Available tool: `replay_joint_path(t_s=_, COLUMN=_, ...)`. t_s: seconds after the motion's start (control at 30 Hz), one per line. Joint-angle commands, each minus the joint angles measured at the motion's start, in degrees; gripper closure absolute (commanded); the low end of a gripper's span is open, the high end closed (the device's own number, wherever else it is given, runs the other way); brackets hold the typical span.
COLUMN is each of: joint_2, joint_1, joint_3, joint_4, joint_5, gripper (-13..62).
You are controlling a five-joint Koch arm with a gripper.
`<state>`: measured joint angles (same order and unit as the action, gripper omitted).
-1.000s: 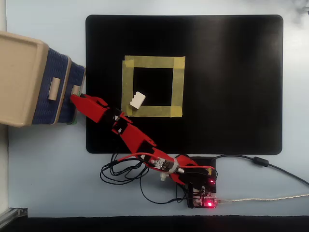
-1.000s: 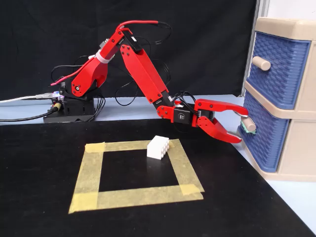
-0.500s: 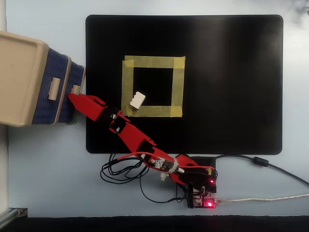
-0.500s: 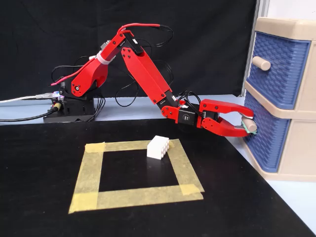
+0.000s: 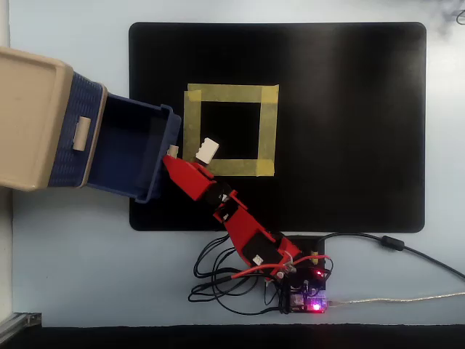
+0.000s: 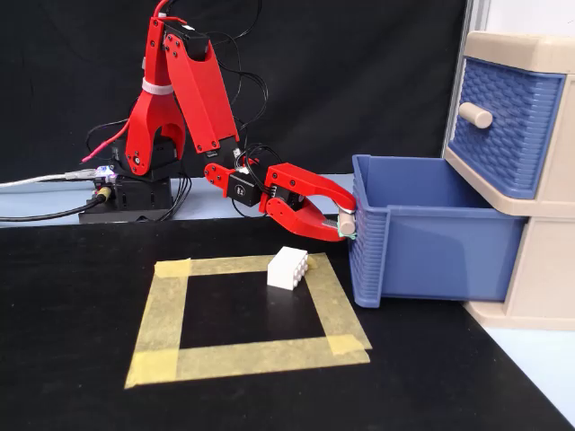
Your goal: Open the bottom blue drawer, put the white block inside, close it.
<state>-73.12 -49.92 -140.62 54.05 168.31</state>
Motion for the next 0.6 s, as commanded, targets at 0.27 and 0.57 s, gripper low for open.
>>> replay_joint_path(t_s=0.27, joint_2=-35.0, joint_1=1.1, joint_3=-0.4, joint_4=-40.1, joint_5=-4.0, gripper=15.4)
replay_joint_path(t_s=0.57, joint_2=-24.1, joint_1=8.3, joint_3=57.0, joint_4=-131.7, joint_5=-4.9, gripper=15.4)
